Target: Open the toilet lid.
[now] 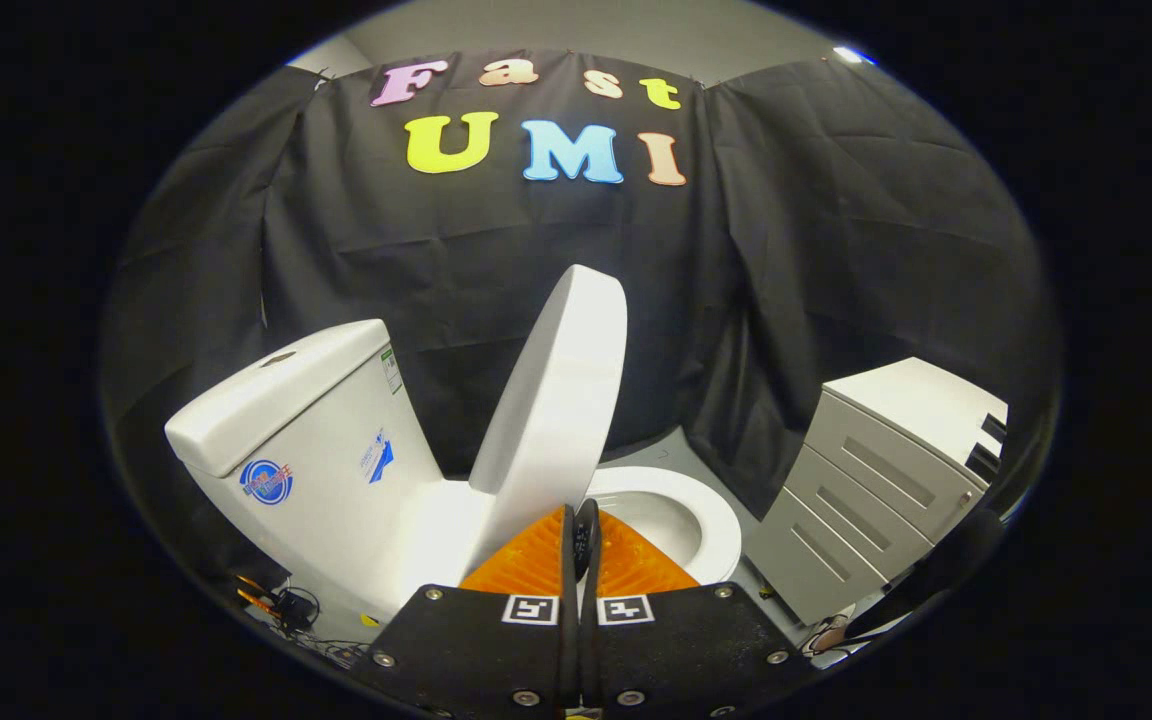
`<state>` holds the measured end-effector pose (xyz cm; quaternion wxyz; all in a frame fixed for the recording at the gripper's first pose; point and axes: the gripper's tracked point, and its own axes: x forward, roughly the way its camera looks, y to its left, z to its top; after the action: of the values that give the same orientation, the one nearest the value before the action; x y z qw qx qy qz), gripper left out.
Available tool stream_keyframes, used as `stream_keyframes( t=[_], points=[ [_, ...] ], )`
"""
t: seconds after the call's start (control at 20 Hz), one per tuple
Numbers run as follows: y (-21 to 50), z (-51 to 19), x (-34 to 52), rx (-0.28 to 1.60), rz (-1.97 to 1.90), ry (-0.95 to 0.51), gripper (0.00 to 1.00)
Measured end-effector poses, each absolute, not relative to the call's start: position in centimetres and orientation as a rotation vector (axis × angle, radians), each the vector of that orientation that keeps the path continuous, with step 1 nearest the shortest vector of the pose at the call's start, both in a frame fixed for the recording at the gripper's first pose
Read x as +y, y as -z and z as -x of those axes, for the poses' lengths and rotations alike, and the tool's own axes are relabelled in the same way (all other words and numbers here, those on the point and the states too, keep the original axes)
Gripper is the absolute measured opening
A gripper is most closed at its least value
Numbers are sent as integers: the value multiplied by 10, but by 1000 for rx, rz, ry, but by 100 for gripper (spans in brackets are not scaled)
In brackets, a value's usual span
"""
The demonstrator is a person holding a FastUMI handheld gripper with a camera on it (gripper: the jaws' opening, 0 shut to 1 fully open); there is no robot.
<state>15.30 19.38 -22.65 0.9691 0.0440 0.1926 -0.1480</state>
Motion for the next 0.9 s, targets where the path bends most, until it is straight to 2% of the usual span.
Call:
stream_keyframes(
  t=[0.9],
  points=[
    [200,-170,267,322,54,196,0]
  ],
)
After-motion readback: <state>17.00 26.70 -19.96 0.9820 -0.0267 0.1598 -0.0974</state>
